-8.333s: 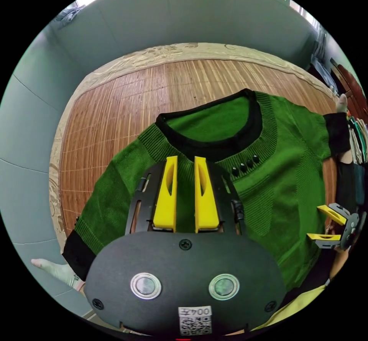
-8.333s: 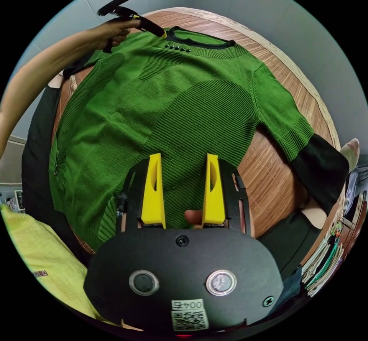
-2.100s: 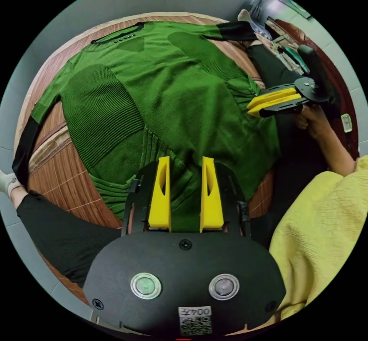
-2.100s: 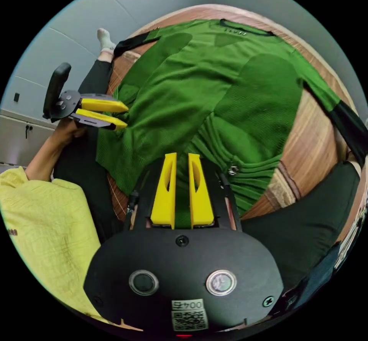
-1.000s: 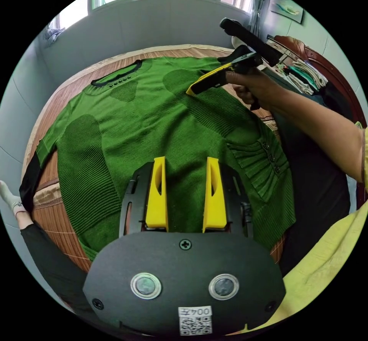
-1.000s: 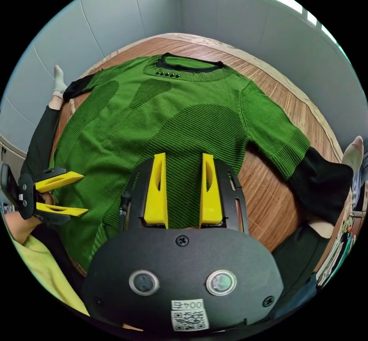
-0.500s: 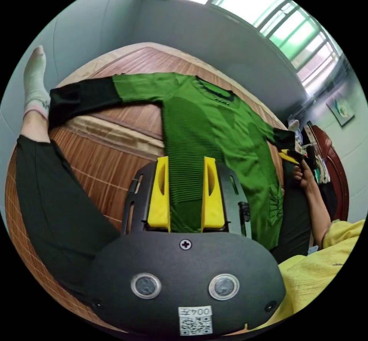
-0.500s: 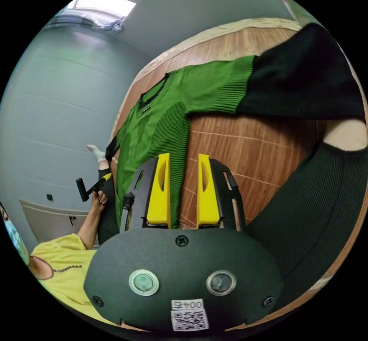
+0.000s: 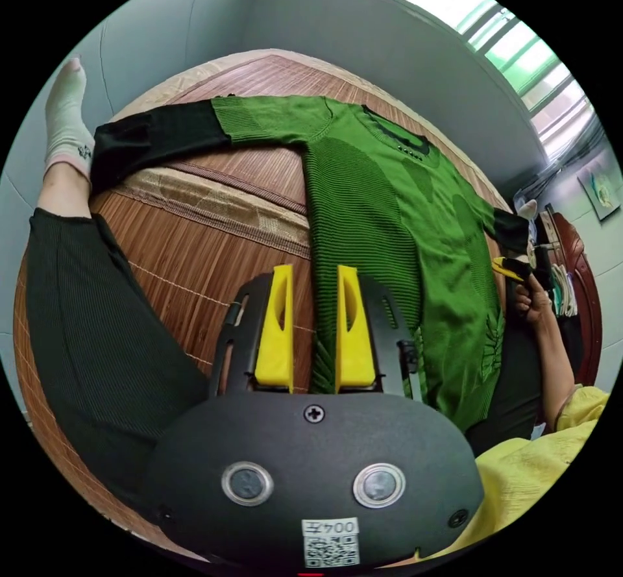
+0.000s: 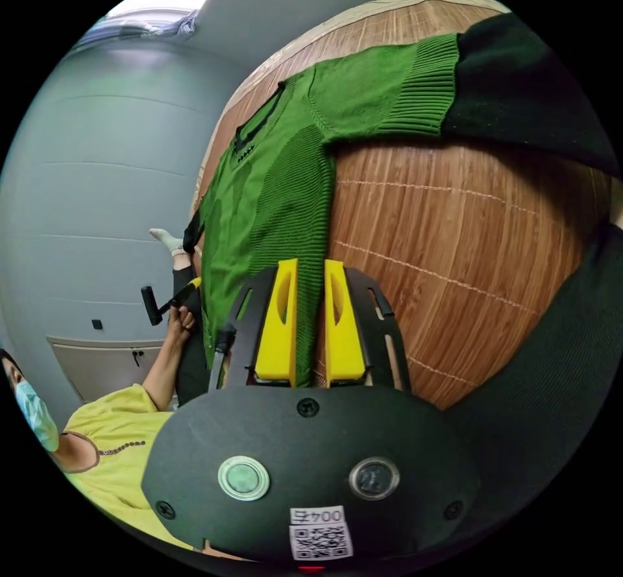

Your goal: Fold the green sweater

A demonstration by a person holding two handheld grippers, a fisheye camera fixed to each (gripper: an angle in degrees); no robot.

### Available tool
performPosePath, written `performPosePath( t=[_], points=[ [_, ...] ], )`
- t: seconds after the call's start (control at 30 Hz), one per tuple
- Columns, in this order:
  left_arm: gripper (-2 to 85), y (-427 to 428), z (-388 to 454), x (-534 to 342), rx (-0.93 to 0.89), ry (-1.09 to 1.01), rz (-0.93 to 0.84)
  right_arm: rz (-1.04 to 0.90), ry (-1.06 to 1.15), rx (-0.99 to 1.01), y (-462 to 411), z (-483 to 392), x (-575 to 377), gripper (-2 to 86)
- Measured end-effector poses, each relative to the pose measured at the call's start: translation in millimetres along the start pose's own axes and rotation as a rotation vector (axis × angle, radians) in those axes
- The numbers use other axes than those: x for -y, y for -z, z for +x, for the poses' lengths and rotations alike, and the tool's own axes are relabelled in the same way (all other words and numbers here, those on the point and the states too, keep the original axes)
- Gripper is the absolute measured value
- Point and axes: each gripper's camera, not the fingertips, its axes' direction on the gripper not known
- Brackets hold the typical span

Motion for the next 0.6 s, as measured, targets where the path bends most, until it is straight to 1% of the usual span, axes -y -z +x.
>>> performPosePath(
  t=[0.07,0.17,0.3,0.4,0.53,0.6],
  points=[
    [5.3,-2,3,6,0.073,-0.008,-0.029,-0.017,0.021,-0.114,-6,-7,2,3.5],
    [4.6,-3,4,13,0.097,-0.021,-0.040,-0.009,0.024,-0.164,-6,-10,1,3.6],
    [5.8,-1,2,20,0.099,-0.016,-0.039,0.013,0.030,-0.195,1,-13,-2,6.2],
    [8.0,6,0,24,0.094,0.008,-0.032,0.109,0.046,-0.153,14,-16,3,8.7],
    [8.7,28,7,35,0.096,-0.024,0.093,0.178,0.045,-0.104,11,-18,30,10.7],
    [8.8,30,14,48,0.101,-0.054,0.119,0.189,0.047,-0.138,3,-23,42,10.9]
  ],
)
